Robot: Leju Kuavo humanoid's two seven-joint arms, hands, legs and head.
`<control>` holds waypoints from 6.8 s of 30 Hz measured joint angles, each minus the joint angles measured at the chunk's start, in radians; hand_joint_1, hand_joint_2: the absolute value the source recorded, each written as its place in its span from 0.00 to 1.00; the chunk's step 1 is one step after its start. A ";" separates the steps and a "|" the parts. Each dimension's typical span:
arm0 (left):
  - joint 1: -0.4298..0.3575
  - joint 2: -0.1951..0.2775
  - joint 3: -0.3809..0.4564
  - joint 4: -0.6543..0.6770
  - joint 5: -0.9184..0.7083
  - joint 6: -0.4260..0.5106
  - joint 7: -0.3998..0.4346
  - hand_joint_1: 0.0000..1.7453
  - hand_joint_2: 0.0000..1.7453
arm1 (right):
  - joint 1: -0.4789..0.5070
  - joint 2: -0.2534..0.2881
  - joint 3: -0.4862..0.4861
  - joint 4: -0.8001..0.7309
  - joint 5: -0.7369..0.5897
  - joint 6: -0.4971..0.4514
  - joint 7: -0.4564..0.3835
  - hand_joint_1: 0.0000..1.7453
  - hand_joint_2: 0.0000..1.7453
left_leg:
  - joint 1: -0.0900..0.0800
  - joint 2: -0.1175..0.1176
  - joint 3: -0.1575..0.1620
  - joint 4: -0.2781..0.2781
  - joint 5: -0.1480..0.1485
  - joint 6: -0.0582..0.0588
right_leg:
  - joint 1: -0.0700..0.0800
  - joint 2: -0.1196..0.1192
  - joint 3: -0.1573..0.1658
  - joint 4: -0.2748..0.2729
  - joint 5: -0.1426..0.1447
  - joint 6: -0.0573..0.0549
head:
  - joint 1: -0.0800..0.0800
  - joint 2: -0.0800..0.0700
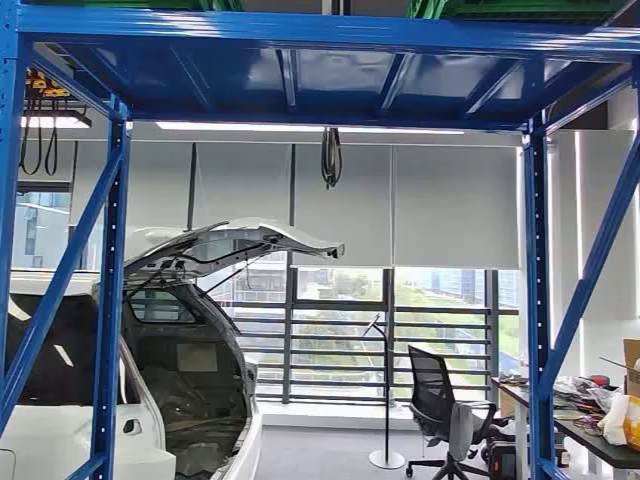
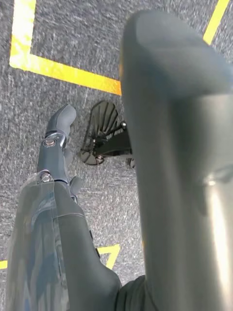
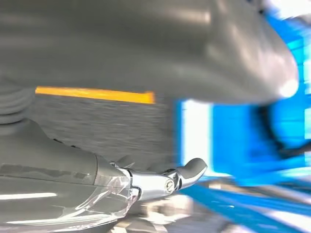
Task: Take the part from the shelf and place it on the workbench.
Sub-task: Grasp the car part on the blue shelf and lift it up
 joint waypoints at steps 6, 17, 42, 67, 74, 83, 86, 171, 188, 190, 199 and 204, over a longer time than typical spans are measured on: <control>-0.010 0.000 -0.018 0.006 0.021 0.001 -0.005 0.00 0.00 | 0.003 -0.040 0.080 -0.164 -0.032 -0.001 -0.032 0.00 0.00 | 0.001 0.016 0.003 -0.008 0.006 0.008 | 0.001 -0.001 -0.128 0.265 -0.115 0.000 | 0.000 0.000; -0.031 -0.001 -0.062 0.023 0.060 0.011 -0.016 0.00 0.00 | -0.015 -0.124 0.284 -0.538 -0.092 -0.030 -0.092 0.00 0.00 | 0.005 0.035 -0.008 0.039 -0.043 -0.039 | 0.016 -0.022 -0.040 0.013 0.029 -0.051 | 0.000 0.000; -0.054 -0.018 -0.116 0.047 0.113 0.011 -0.042 0.00 0.00 | -0.028 -0.310 0.585 -0.904 -0.213 -0.117 -0.016 0.00 0.00 | -0.017 0.004 -0.015 0.022 -0.009 0.012 | 0.039 0.002 -0.053 0.039 0.029 -0.048 | 0.000 0.000; -0.047 -0.022 -0.120 0.053 0.131 0.017 -0.045 0.00 0.00 | 0.131 -0.379 0.574 -0.929 0.476 -0.608 0.213 0.00 0.00 | -0.022 0.004 -0.012 0.010 -0.008 0.004 | 0.039 0.003 -0.045 0.015 0.026 -0.048 | 0.000 0.000; -0.047 -0.023 -0.121 0.053 0.131 0.012 -0.046 0.00 0.00 | 0.131 -0.382 0.586 -0.929 0.492 -0.616 0.228 0.00 0.00 | -0.022 0.004 -0.012 0.010 -0.008 0.004 | 0.039 0.003 -0.045 0.015 0.026 -0.047 | 0.000 0.000; -0.047 -0.024 -0.122 0.053 0.134 0.011 -0.052 0.00 0.00 | 0.129 -0.387 0.601 -0.929 0.496 -0.617 0.246 0.00 0.00 | -0.025 0.004 -0.012 0.013 -0.009 0.005 | 0.035 0.003 -0.045 0.013 0.028 -0.046 | 0.000 0.000; -0.047 -0.024 -0.123 0.053 0.134 0.010 -0.052 0.00 0.00 | 0.128 -0.387 0.606 -0.929 0.497 -0.617 0.247 0.00 0.00 | -0.028 0.004 -0.012 0.014 -0.009 0.007 | 0.033 0.003 -0.045 0.013 0.029 -0.043 | 0.000 0.000; -0.052 -0.035 -0.125 0.063 0.143 0.017 -0.064 0.00 0.00 | 0.110 -0.385 0.627 -0.930 0.395 -0.589 0.214 0.00 0.00 | -0.019 0.010 -0.038 0.193 -0.134 -0.004 | 0.048 -0.001 -0.026 -0.001 0.033 -0.090 | 0.003 0.000; -0.041 -0.034 -0.135 0.064 0.147 0.011 -0.065 0.00 0.00 | 0.148 -0.410 0.522 -0.922 0.383 -0.437 0.236 0.00 0.75 | -0.011 0.006 -0.051 0.035 0.008 0.008 | 0.037 0.002 0.028 -0.012 -0.016 -0.062 | 0.002 0.000; -0.042 -0.034 -0.136 0.064 0.147 0.011 -0.064 0.00 0.00 | 0.154 -0.413 0.509 -0.914 0.417 -0.443 0.253 0.00 1.00 | -0.012 0.006 -0.050 0.035 0.006 0.010 | 0.036 0.002 0.029 -0.014 -0.017 -0.060 | 0.002 0.000; -0.044 -0.034 -0.147 0.064 0.143 0.011 -0.063 0.00 0.00 | 0.180 -0.411 0.427 -0.836 0.797 -0.541 0.467 0.00 1.00 | -0.014 0.006 -0.047 0.036 0.004 0.013 | 0.035 0.002 0.032 -0.017 -0.019 -0.039 | 0.002 0.000; -0.047 -0.034 -0.162 0.064 0.134 0.008 -0.059 0.00 0.00 | 0.171 -0.403 0.393 -0.764 0.938 -0.520 0.549 0.00 1.00 | -0.011 0.007 -0.044 0.035 0.005 0.012 | 0.038 0.002 0.034 -0.017 -0.019 -0.038 | 0.002 0.000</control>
